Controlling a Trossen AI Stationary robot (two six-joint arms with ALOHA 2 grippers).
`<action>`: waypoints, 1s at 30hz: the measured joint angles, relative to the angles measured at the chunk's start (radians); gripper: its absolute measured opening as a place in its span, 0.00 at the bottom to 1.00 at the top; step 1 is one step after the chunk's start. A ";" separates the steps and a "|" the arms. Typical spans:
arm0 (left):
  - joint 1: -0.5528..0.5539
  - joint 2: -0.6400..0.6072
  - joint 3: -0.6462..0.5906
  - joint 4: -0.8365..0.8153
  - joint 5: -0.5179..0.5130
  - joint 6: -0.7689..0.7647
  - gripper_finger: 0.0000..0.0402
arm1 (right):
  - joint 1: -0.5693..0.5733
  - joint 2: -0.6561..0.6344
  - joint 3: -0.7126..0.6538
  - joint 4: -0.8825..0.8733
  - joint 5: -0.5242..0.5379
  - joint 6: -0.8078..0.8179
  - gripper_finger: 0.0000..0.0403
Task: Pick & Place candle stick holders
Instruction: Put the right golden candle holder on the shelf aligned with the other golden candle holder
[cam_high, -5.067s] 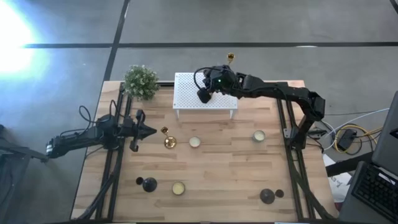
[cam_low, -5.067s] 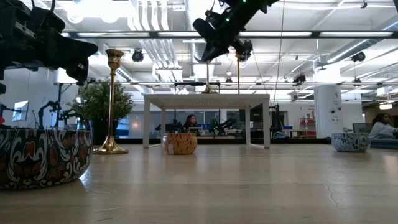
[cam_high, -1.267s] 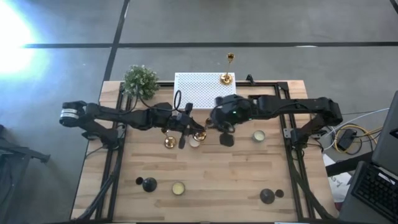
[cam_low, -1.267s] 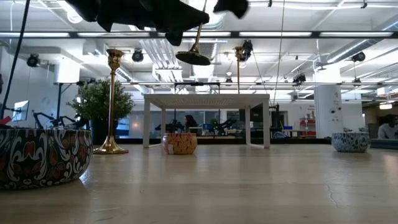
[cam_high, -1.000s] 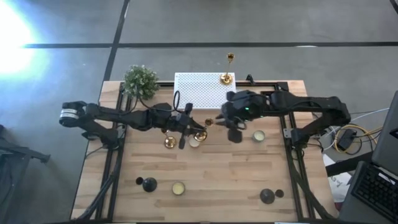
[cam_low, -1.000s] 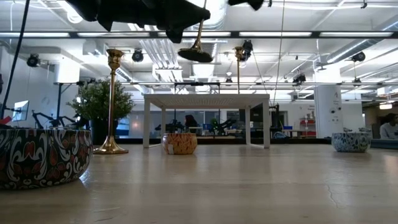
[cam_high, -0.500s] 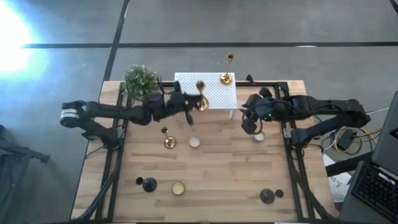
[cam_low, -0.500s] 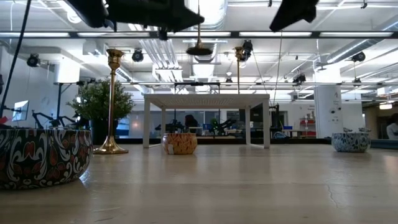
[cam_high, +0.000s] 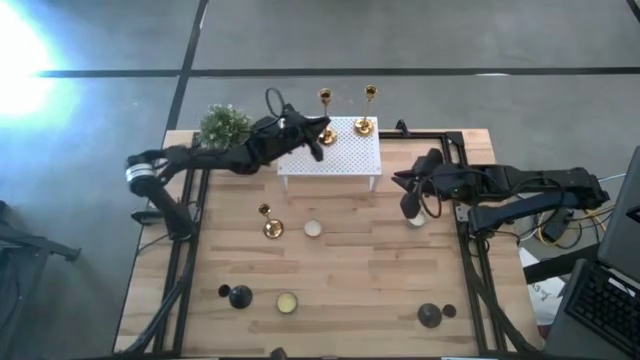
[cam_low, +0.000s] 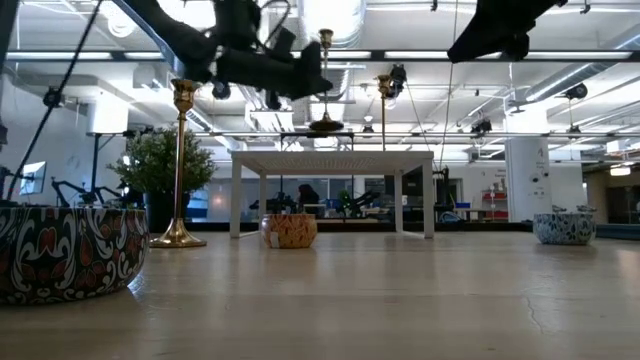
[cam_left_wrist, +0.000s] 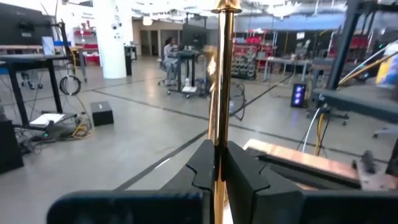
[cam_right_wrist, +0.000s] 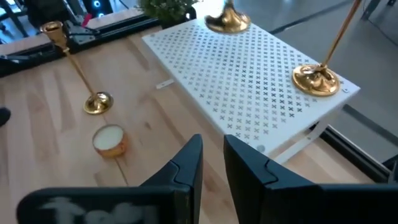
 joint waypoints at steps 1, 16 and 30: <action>0.005 0.026 0.020 0.000 0.000 0.011 0.05 | 0.000 -0.006 -0.004 0.004 -0.001 0.000 0.15; 0.086 0.205 0.133 0.018 0.000 -0.013 0.05 | 0.001 -0.022 -0.037 0.001 -0.009 -0.001 0.13; 0.118 0.238 0.134 0.058 -0.005 -0.004 0.05 | 0.000 -0.015 -0.037 0.008 -0.011 -0.016 0.13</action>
